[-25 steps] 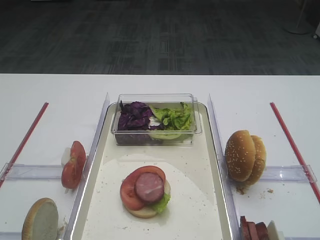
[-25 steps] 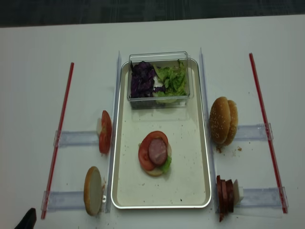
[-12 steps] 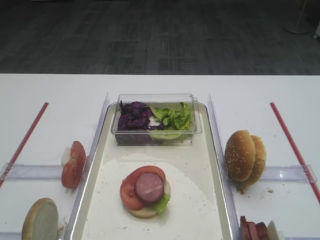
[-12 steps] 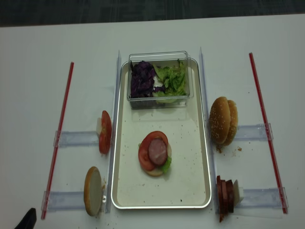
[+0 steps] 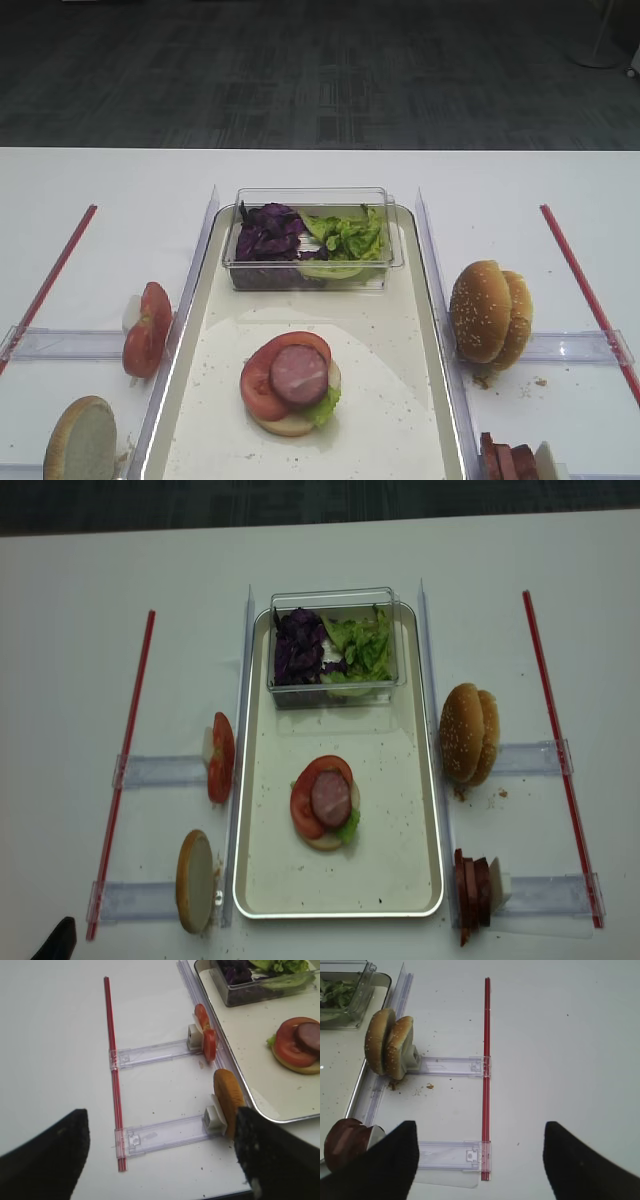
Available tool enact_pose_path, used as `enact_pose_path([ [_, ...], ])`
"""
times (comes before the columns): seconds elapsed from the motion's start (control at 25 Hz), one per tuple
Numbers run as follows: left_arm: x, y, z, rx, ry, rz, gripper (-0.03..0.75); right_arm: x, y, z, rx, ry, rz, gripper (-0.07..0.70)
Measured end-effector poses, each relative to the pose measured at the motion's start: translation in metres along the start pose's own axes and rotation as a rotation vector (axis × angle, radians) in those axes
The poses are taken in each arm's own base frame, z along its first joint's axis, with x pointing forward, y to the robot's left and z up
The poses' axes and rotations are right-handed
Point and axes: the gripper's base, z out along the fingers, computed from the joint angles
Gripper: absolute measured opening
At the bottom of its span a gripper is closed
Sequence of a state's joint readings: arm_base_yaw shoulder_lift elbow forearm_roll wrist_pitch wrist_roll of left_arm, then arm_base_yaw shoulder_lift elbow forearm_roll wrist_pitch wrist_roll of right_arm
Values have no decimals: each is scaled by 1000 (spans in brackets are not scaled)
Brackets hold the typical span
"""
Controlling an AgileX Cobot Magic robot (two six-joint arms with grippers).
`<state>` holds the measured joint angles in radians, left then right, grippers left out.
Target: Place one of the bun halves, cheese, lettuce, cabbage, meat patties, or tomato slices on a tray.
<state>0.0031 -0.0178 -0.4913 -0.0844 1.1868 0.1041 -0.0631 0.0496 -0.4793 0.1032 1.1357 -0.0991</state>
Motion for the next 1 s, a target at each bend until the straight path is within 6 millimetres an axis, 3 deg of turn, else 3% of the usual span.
enact_pose_path([
  [1.0,0,0,0,0,0,0,545,6,0,-8,16,-65,13,543],
])
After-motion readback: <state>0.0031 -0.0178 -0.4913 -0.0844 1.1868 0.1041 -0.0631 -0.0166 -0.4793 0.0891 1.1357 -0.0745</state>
